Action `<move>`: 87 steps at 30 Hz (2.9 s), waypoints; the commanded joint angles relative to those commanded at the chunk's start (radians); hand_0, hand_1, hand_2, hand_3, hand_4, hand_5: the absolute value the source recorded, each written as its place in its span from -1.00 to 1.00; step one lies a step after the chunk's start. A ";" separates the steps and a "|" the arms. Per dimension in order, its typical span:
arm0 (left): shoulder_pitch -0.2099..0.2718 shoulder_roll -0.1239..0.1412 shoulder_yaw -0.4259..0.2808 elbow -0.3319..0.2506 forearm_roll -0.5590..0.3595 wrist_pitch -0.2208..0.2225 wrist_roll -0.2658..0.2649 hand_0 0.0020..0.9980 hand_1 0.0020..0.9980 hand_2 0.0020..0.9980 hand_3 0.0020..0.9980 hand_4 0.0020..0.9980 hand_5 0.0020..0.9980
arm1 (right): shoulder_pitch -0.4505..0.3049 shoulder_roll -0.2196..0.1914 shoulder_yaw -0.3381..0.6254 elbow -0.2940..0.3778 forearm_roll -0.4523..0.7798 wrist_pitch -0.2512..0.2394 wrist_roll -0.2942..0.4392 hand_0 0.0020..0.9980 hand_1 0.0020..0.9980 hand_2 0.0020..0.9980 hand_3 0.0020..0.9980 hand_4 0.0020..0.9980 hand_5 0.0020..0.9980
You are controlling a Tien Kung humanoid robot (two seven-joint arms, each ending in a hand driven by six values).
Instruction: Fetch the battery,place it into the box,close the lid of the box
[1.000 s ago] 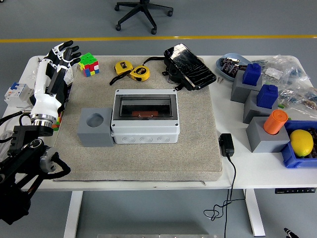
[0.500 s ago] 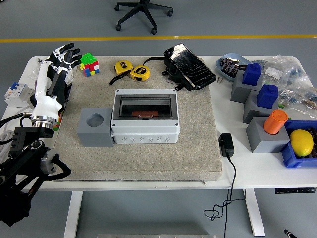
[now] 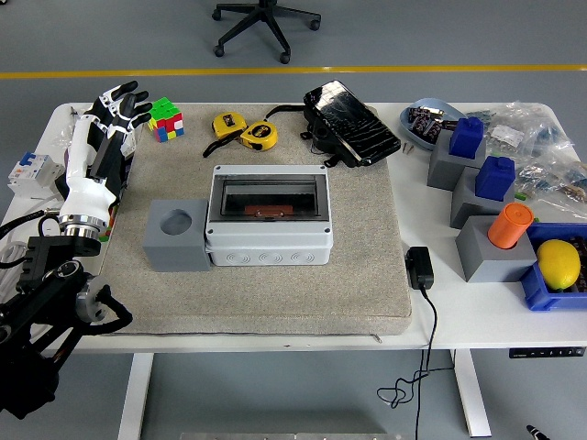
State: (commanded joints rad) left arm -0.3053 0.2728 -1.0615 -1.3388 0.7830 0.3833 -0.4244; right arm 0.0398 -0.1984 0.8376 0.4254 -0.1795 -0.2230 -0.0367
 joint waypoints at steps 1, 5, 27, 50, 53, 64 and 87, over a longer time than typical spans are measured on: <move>0.000 0.000 -0.001 0.000 0.000 0.000 0.000 0.41 0.41 0.43 0.46 1.00 0.36 | 0.000 0.000 0.001 0.000 0.001 0.000 0.000 0.17 0.29 0.32 0.08 0.73 -0.21; 0.000 0.000 -0.002 0.001 0.000 0.000 0.000 0.41 0.41 0.43 0.46 1.00 0.37 | 0.000 0.001 0.001 0.000 0.000 0.000 0.000 0.17 0.29 0.32 0.08 0.73 -0.21; -0.005 -0.002 -0.004 0.000 0.000 0.001 0.002 0.41 0.42 0.43 0.46 1.00 0.39 | 0.002 -0.003 -0.004 0.000 0.000 -0.001 -0.001 0.17 0.29 0.32 0.08 0.74 -0.20; -0.009 0.006 0.003 -0.001 -0.002 0.001 0.001 0.41 0.41 0.43 0.45 1.00 0.39 | 0.003 -0.008 -0.014 0.000 0.004 -0.001 -0.005 0.17 0.29 0.32 0.08 0.74 -0.19; -0.009 0.006 0.003 -0.002 -0.002 0.001 0.000 0.41 0.41 0.43 0.45 1.00 0.39 | 0.003 -0.009 -0.014 0.001 0.003 -0.002 -0.004 0.17 0.29 0.32 0.08 0.74 -0.19; -0.004 0.002 -0.001 -0.002 -0.001 0.000 0.000 0.41 0.42 0.43 0.45 1.00 0.39 | 0.000 -0.004 -0.008 0.000 0.003 -0.001 -0.004 0.17 0.29 0.32 0.08 0.73 -0.20; -0.002 -0.005 -0.014 -0.001 -0.002 0.000 0.000 0.41 0.42 0.43 0.45 1.00 0.40 | 0.001 -0.007 -0.002 -0.002 0.002 -0.004 -0.003 0.17 0.29 0.32 0.08 0.73 -0.20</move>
State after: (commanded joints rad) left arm -0.3072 0.2683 -1.0754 -1.3394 0.7814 0.3829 -0.4240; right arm 0.0407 -0.2055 0.8353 0.4229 -0.1777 -0.2265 -0.0402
